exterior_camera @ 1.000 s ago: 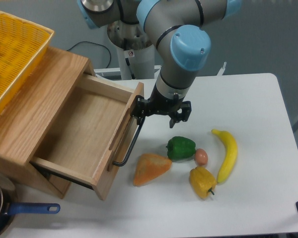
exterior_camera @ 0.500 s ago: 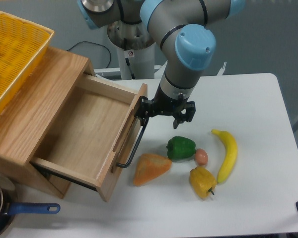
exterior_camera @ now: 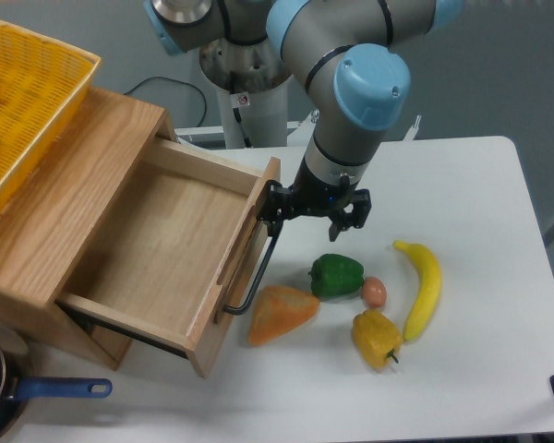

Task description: Slide the top drawer open

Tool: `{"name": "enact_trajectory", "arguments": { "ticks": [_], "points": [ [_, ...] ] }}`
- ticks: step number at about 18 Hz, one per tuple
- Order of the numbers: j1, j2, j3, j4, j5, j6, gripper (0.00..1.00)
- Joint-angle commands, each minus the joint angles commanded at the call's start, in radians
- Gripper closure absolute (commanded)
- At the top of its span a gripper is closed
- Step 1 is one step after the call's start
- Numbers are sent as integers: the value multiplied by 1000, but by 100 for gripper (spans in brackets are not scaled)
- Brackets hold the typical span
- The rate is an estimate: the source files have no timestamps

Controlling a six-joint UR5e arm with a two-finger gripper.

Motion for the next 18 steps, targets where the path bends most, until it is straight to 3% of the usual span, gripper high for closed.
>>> {"name": "enact_trajectory", "arguments": {
  "ticks": [18],
  "points": [
    [6, 15, -3, 0, -5, 14, 0]
  ]
}}
